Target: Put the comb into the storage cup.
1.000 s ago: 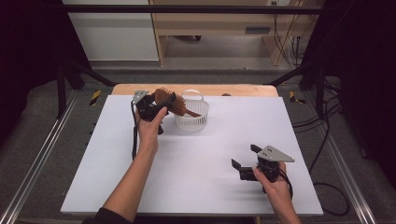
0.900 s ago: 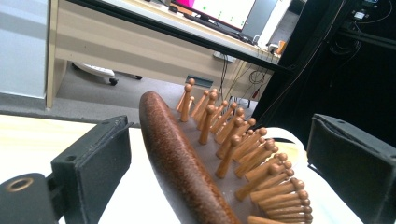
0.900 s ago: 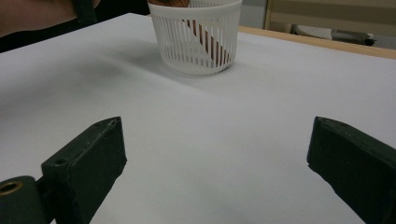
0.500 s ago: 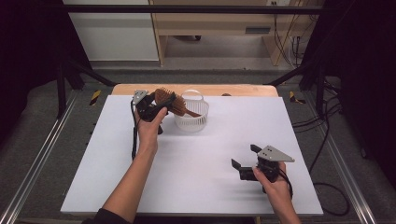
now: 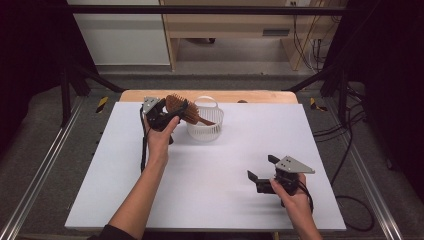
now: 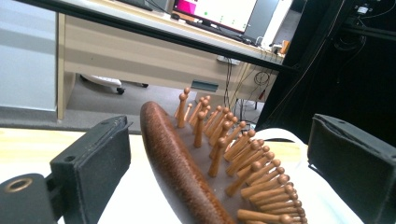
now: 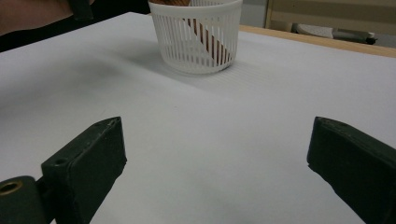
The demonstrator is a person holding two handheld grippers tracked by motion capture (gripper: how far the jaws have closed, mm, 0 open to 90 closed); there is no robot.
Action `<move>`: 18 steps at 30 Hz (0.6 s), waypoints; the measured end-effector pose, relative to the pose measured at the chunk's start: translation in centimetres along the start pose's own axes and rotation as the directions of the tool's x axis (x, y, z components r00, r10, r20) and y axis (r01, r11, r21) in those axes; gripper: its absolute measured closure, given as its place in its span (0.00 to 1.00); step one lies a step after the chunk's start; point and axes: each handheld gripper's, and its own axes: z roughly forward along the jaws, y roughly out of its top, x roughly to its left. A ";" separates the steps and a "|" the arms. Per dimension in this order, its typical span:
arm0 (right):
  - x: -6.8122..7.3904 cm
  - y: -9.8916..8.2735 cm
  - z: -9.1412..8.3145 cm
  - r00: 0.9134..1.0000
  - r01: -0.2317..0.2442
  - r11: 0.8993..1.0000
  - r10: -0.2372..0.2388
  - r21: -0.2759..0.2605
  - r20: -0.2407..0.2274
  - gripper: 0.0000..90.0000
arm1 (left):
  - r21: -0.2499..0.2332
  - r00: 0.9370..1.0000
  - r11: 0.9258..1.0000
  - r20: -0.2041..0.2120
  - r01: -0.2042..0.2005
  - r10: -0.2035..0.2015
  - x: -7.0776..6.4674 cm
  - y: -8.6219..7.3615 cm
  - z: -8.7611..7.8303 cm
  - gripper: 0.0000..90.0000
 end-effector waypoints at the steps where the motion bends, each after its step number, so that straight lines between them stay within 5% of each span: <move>1: 0.0 0.0 0.0 1.000 0.000 1.000 0.000 0.000 0.000 0.05 | 0.000 1.000 1.000 -0.001 -0.010 0.010 0.0 0.0 0.0 0.07; 11: 0.0 0.0 0.0 1.000 0.000 1.000 0.000 0.002 0.001 0.05 | -0.012 0.997 0.997 -0.023 -0.078 0.078 -0.4 0.3 -0.4 0.06; 18: 0.1 0.0 0.0 1.000 0.001 1.000 -0.001 0.004 0.000 0.05 | -0.028 0.997 0.997 -0.025 -0.076 0.075 -0.5 0.6 -0.7 0.06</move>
